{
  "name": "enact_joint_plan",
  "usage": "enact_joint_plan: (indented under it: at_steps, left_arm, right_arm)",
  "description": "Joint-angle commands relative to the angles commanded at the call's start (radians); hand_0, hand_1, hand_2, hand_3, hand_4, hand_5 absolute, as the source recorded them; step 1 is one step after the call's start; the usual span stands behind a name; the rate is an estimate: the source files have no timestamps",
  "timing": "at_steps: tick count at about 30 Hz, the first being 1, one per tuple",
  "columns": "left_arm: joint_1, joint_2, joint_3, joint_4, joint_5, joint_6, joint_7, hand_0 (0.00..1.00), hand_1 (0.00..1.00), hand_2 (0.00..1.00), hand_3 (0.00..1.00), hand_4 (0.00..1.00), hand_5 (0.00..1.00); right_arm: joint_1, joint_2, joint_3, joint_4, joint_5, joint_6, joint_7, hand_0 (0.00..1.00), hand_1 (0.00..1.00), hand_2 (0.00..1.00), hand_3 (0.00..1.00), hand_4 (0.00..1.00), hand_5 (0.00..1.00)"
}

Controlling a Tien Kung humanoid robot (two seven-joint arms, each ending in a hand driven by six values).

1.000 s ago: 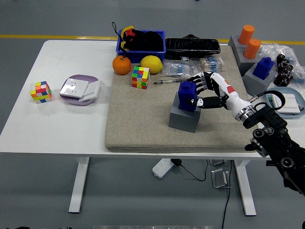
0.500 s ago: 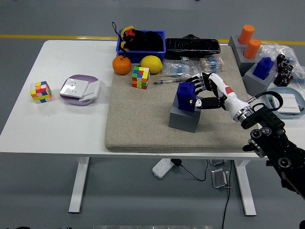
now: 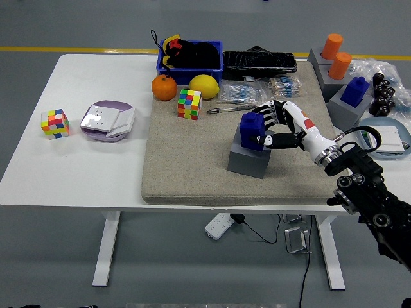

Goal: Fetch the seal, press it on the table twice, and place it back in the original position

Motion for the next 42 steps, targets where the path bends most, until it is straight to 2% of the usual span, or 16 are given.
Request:
enact_joint_plan:
  at_steps: [30, 42]
  left_arm:
    - [0.001, 0.005, -0.004, 0.000, 0.001, -0.001, 0.000, 0.816, 0.813, 0.787, 0.835, 0.795, 0.400]
    - [0.005, 0.007, -0.003, 0.001, 0.000, -0.001, 0.000, 0.816, 0.814, 0.787, 0.835, 0.795, 0.402]
  right_arm:
    - [0.000, 0.016, -0.003, -0.017, 0.014, -0.031, 0.019, 0.469, 0.344, 0.352, 0.376, 0.687, 0.002]
    - [-0.030, 0.004, 0.022, -0.012, 0.020, -0.045, 0.024, 0.473, 0.350, 0.356, 0.382, 0.689, 0.002]
